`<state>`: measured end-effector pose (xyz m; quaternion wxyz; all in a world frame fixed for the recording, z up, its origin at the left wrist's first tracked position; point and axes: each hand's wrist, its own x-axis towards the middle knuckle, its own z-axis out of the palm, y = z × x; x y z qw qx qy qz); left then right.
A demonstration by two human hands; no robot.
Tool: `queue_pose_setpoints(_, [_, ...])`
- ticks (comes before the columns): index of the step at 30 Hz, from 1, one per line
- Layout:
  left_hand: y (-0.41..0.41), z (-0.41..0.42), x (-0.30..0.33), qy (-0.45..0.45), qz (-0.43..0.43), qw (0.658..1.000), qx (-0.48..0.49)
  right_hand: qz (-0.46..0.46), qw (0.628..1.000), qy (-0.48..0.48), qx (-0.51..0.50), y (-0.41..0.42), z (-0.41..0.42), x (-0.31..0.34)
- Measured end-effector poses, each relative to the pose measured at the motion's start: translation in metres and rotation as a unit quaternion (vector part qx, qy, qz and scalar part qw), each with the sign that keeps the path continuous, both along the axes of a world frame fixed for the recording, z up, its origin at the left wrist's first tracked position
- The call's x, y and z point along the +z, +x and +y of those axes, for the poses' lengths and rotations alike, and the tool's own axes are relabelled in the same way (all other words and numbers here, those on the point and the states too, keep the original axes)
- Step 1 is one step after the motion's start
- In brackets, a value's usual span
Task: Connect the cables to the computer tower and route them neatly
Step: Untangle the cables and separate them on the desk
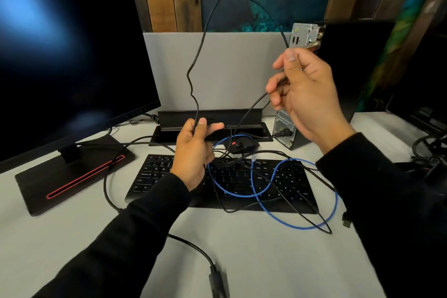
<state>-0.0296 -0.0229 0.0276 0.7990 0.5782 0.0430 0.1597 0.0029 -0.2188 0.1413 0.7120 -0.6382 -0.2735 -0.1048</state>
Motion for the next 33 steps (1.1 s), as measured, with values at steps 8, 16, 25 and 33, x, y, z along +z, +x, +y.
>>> queue_pose_setpoints(8, [0.001,0.002,-0.002,-0.007,0.007,1.000,-0.014,-0.020,0.999,0.024,0.008,0.000,0.012,0.004])
queue_pose_setpoints(16, [-0.002,-0.004,0.008,-0.077,0.023,0.994,-0.077,-0.056,0.997,-0.046,-0.026,0.004,0.015,-0.014])
queue_pose_setpoints(25, [-0.005,-0.022,0.016,-0.126,0.060,0.978,-0.152,-0.094,0.982,-0.144,-0.079,0.010,0.020,-0.068])
queue_pose_setpoints(33, [-0.008,-0.027,0.017,-0.080,0.069,0.977,-0.184,0.002,0.971,-0.234,-0.042,0.009,0.031,-0.073])
